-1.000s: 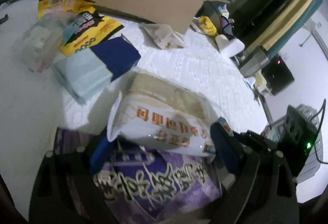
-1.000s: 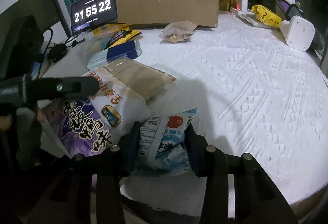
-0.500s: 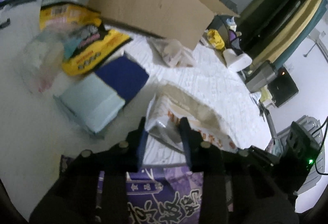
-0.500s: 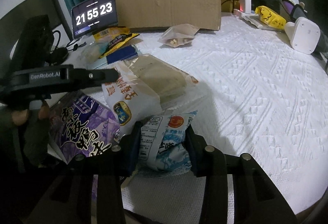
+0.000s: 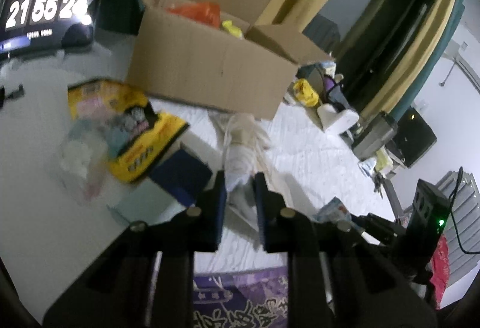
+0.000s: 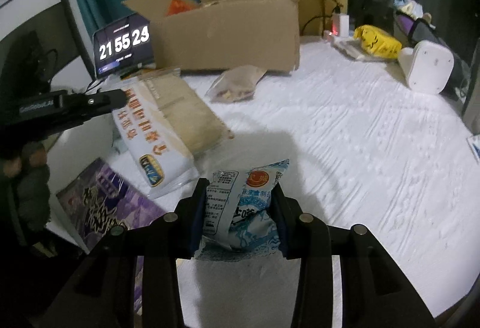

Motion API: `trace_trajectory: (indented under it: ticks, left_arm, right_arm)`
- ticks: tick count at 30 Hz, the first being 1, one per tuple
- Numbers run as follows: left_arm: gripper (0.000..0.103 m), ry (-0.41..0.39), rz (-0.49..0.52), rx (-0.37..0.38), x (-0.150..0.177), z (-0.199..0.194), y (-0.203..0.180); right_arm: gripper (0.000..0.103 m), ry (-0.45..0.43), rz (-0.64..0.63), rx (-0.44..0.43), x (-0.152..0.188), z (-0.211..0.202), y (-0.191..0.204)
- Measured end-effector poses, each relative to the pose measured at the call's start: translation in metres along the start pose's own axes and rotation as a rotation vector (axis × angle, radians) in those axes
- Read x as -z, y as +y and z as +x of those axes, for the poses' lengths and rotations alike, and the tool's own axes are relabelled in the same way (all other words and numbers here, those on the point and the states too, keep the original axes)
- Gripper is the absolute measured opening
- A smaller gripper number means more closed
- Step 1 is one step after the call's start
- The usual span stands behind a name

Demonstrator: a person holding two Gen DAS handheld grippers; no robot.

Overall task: Organize snacks
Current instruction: 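Carry both held packets up over the cardboard box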

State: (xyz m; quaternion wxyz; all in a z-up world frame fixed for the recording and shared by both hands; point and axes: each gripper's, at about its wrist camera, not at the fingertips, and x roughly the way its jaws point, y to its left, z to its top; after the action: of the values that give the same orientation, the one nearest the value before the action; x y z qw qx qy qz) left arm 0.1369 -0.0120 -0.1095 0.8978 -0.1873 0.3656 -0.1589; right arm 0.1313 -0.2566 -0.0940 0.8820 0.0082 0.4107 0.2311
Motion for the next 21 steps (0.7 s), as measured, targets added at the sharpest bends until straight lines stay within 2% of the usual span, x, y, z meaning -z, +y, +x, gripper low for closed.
trace_trajectory:
  ticks: [11, 21]
  left_arm:
    - [0.018, -0.106, 0.051, -0.029, -0.046, -0.022, -0.009]
    - [0.018, -0.164, 0.094, -0.061, -0.085, -0.024, -0.011]
  right_arm:
    - [0.041, -0.093, -0.032, 0.019, -0.052, -0.007, -0.012]
    - [0.041, -0.177, -0.062, 0.035, -0.107, -0.007, -0.024]
